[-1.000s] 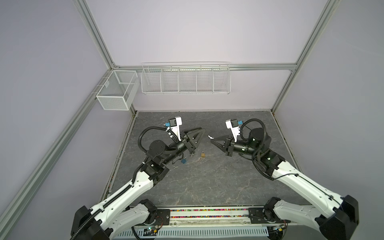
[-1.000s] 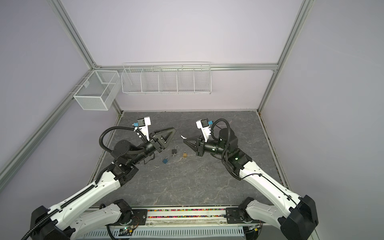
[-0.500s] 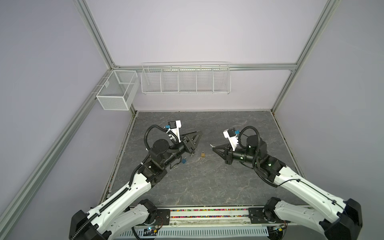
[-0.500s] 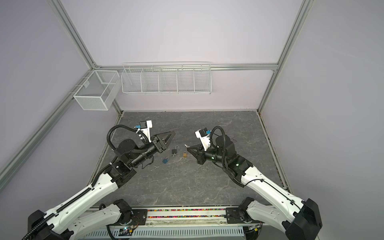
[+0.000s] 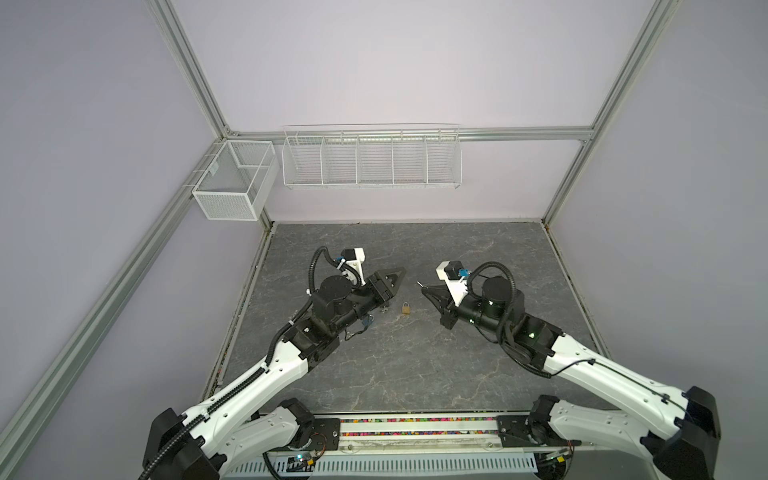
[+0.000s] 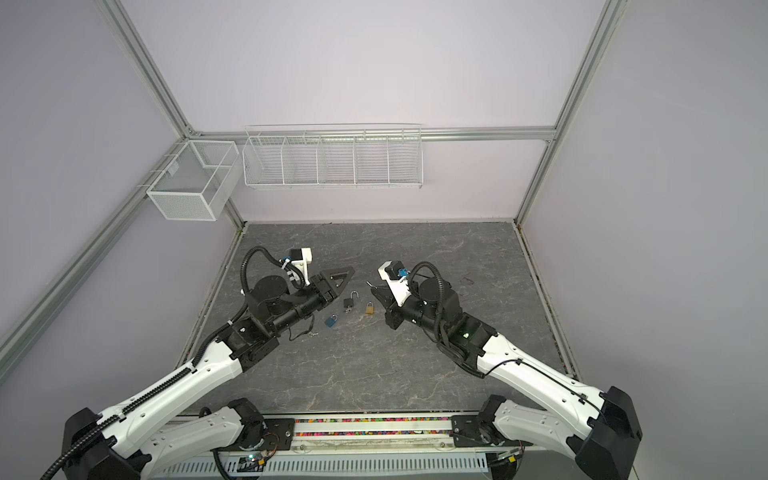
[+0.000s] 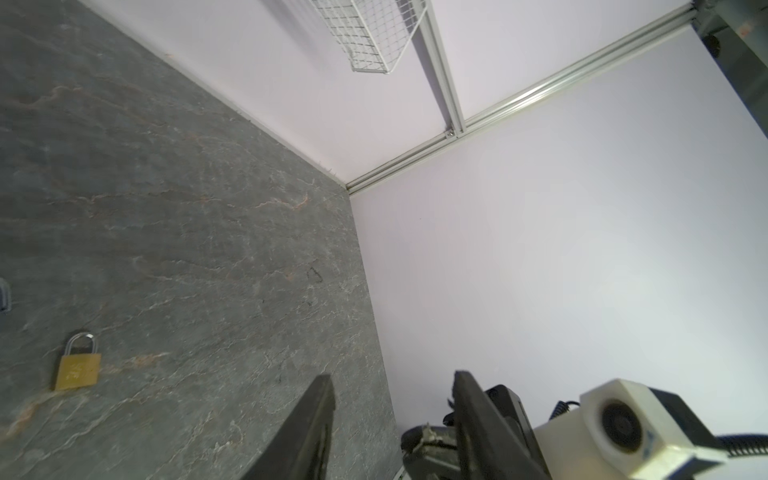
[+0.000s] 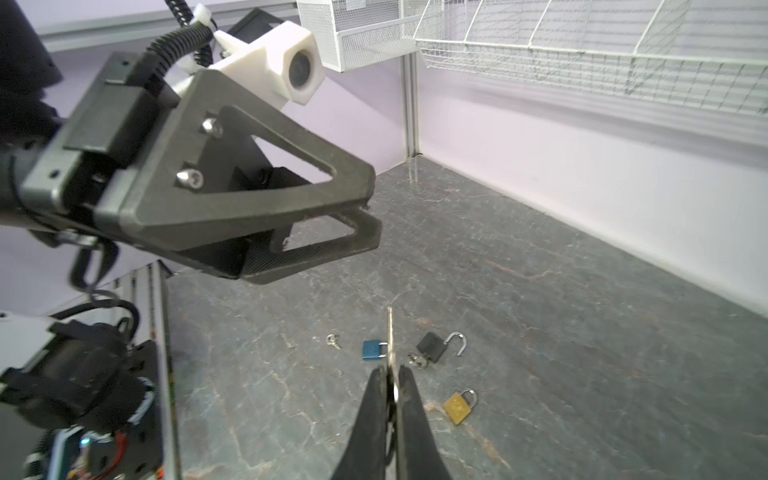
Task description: Unlock with the key
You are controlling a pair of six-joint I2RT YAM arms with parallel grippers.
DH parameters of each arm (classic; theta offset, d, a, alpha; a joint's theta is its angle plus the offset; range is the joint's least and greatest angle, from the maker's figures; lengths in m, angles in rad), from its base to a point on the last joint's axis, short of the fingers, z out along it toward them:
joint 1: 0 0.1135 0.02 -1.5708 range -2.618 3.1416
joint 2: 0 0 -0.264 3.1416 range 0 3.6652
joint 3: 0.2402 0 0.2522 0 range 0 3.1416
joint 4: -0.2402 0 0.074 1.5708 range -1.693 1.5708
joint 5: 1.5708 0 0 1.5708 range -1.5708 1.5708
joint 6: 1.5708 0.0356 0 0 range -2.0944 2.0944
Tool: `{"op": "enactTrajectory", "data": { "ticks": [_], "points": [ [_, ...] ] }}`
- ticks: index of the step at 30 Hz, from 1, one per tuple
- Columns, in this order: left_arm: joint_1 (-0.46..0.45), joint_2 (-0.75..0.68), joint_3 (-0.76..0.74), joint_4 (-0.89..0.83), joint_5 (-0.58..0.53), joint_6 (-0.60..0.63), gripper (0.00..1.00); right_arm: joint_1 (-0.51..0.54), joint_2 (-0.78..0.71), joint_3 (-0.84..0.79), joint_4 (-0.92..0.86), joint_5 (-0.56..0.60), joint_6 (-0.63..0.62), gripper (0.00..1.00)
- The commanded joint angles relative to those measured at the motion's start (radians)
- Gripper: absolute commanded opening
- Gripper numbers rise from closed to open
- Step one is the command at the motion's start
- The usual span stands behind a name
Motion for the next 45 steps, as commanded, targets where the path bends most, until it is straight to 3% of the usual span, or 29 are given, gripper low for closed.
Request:
{"op": "enactTrajectory", "data": {
  "ticks": [1,5,9,18,29,36,45],
  "points": [
    [0.006,-0.016,0.094,-0.175,-0.056,-0.067,0.47,0.024,0.039,0.029,0.128,0.144,-0.206,0.06],
    [0.066,0.003,0.139,-0.245,0.011,-0.111,0.48,0.058,0.082,0.035,0.22,0.219,-0.374,0.07],
    [0.15,0.013,0.122,-0.205,0.12,-0.187,0.47,0.103,0.12,0.034,0.311,0.292,-0.533,0.06],
    [0.22,0.019,0.2,-0.253,0.256,-0.186,0.41,0.242,0.255,0.008,0.645,0.486,-0.974,0.06],
    [0.323,-0.025,0.188,-0.279,0.366,-0.205,0.29,0.284,0.51,0.04,1.105,0.548,-1.398,0.06],
    [0.334,-0.012,0.226,-0.365,0.374,-0.128,0.29,0.297,0.593,0.105,1.171,0.55,-1.519,0.06],
    [0.368,-0.017,0.266,-0.461,0.323,-0.054,0.33,0.307,0.579,0.117,1.159,0.572,-1.539,0.06]
  ]
}}
